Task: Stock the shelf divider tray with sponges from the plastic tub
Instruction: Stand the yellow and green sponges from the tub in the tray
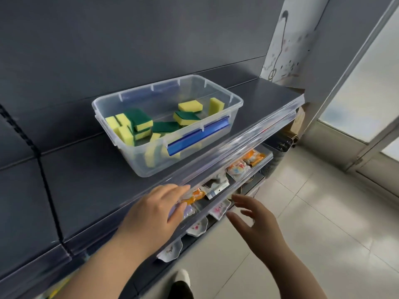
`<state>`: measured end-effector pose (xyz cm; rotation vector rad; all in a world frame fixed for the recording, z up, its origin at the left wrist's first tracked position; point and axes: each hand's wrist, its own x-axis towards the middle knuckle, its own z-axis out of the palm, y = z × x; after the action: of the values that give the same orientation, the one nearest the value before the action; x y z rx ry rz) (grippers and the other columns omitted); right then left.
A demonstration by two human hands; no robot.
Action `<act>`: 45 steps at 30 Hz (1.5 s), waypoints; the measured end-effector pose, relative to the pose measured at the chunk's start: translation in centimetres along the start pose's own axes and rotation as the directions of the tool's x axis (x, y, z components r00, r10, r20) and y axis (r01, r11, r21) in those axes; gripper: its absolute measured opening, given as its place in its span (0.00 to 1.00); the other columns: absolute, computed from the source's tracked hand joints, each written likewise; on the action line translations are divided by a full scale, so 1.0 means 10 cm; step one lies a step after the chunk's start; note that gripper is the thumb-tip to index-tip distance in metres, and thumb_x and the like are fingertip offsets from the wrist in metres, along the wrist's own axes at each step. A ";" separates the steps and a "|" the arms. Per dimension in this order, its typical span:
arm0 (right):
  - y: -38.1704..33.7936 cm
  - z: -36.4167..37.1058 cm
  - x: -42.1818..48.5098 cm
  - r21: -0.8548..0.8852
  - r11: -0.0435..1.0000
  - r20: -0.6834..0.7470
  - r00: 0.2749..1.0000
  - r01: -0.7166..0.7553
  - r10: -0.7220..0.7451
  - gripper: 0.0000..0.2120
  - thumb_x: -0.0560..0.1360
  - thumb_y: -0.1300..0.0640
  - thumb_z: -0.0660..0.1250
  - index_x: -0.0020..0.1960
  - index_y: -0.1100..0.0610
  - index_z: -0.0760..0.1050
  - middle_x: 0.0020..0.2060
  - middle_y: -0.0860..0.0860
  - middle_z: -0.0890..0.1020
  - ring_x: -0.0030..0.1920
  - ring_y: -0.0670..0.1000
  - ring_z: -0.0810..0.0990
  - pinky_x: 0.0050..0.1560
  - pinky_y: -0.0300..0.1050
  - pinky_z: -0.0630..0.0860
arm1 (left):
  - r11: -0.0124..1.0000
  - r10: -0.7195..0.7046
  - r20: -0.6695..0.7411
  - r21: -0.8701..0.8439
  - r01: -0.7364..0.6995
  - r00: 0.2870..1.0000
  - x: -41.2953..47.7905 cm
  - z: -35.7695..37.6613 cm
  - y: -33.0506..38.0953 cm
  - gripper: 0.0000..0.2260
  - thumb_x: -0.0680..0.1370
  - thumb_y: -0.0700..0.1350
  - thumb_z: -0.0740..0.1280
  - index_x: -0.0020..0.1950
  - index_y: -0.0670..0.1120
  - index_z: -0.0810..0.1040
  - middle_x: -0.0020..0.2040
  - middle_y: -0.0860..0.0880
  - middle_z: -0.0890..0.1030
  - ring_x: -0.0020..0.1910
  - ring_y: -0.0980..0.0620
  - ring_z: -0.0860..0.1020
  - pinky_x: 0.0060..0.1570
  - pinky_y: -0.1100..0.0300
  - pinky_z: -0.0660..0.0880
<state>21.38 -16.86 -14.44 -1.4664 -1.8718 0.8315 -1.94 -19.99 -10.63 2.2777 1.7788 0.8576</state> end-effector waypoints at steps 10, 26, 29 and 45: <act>-0.27 -0.47 1.51 -0.040 0.984 -0.032 0.984 0.174 -0.176 0.17 0.67 0.41 0.66 0.55 0.36 0.71 0.52 0.37 0.78 0.53 0.37 0.76 0.53 0.29 0.72 | 0.991 0.135 -0.261 0.027 -0.132 0.956 1.45 -0.02 -0.36 0.17 0.77 0.47 0.59 0.62 0.43 0.77 0.54 0.48 0.79 0.54 0.52 0.76 0.56 0.63 0.71; -0.36 -0.49 3.77 -0.312 0.862 0.206 0.914 0.401 -0.350 0.20 0.72 0.52 0.69 0.63 0.50 0.72 0.57 0.47 0.75 0.54 0.50 0.76 0.54 0.40 0.71 | 0.949 -0.102 -0.319 0.253 0.188 0.942 2.23 0.04 -0.72 0.15 0.77 0.47 0.62 0.61 0.44 0.77 0.54 0.49 0.80 0.52 0.53 0.79 0.52 0.62 0.72; -0.35 -0.28 4.26 -0.557 0.698 0.441 0.873 0.450 -0.210 0.21 0.73 0.48 0.66 0.65 0.51 0.70 0.62 0.51 0.72 0.59 0.54 0.74 0.56 0.43 0.69 | 0.907 -0.188 -0.370 0.289 0.305 0.910 2.24 0.02 -0.70 0.16 0.77 0.49 0.59 0.61 0.46 0.77 0.54 0.51 0.80 0.50 0.54 0.78 0.49 0.62 0.74; -0.47 0.03 4.65 -0.532 0.409 0.782 0.615 0.741 -0.097 0.14 0.73 0.64 0.62 0.59 0.58 0.70 0.50 0.53 0.74 0.54 0.54 0.77 0.47 0.41 0.72 | 0.766 -0.327 -0.431 0.400 0.503 0.841 2.47 0.20 -0.48 0.13 0.74 0.44 0.66 0.59 0.48 0.79 0.51 0.53 0.80 0.47 0.55 0.79 0.43 0.62 0.77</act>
<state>9.16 27.64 -7.03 -0.9529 -3.3754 0.0523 -1.42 4.74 -5.62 1.8863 2.8246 0.7963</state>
